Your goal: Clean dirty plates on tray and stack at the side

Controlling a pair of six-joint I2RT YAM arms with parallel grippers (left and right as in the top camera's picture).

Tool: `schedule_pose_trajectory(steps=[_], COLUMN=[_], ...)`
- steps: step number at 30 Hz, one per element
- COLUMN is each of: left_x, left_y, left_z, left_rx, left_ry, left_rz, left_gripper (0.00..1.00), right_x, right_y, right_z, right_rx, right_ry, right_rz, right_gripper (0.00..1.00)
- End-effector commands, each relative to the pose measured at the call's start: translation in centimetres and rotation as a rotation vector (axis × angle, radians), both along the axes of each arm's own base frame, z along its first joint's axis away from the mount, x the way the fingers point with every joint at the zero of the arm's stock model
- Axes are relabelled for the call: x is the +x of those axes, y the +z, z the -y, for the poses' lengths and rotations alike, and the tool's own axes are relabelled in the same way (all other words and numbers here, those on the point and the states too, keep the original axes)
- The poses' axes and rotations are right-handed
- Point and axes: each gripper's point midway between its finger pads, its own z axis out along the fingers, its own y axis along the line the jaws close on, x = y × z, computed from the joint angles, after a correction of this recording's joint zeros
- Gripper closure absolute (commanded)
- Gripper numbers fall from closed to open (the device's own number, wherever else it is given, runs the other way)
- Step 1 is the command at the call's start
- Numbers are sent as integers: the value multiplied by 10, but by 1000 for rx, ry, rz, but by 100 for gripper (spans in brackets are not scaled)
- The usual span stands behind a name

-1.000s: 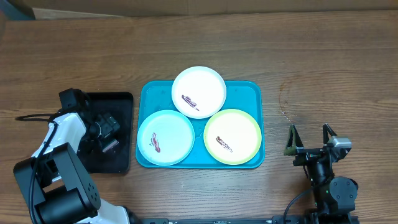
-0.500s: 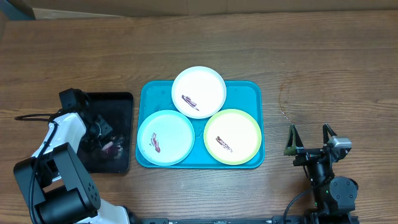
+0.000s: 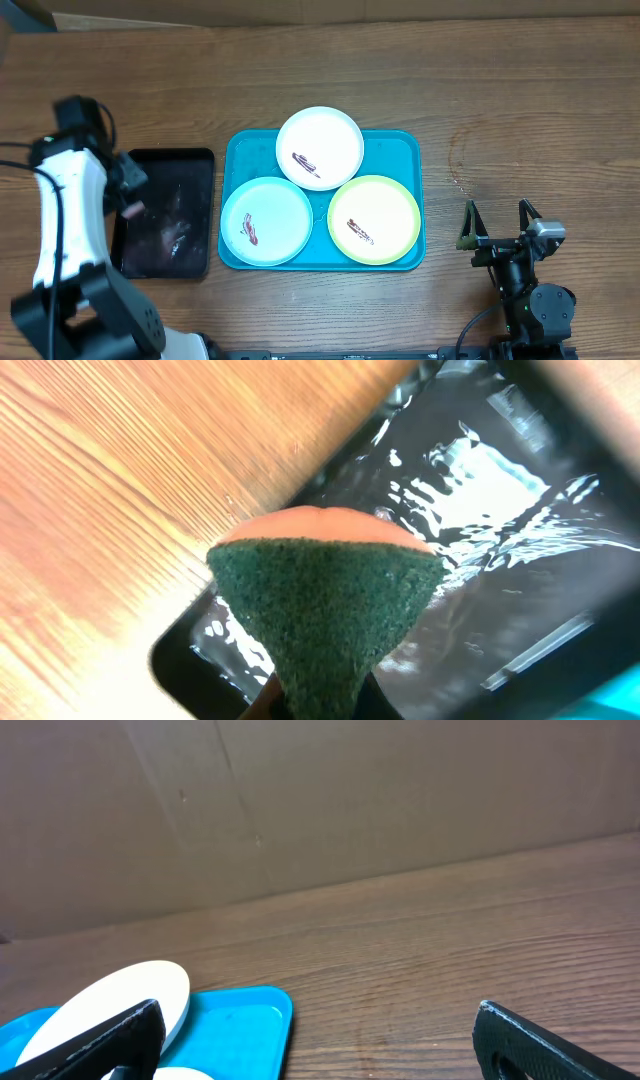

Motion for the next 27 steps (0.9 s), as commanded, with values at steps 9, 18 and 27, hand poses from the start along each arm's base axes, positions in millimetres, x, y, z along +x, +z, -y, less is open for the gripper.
schedule_pose_trajectory(steps=[9, 18, 27], left_x=[20, -7, 13], left_y=[72, -58, 36], left_z=[39, 41, 32], left_rx=[-156, -205, -153], left_ry=[-59, -20, -64], left_rz=[270, 39, 135], left_gripper=[96, 96, 96], right_x=[0, 0, 0], right_y=[-2, -2, -2], right_z=[2, 2, 2], right_rx=[-4, -4, -4], right_ry=[-11, -11, -11], right_rz=[5, 5, 5], right_gripper=[0, 0, 0])
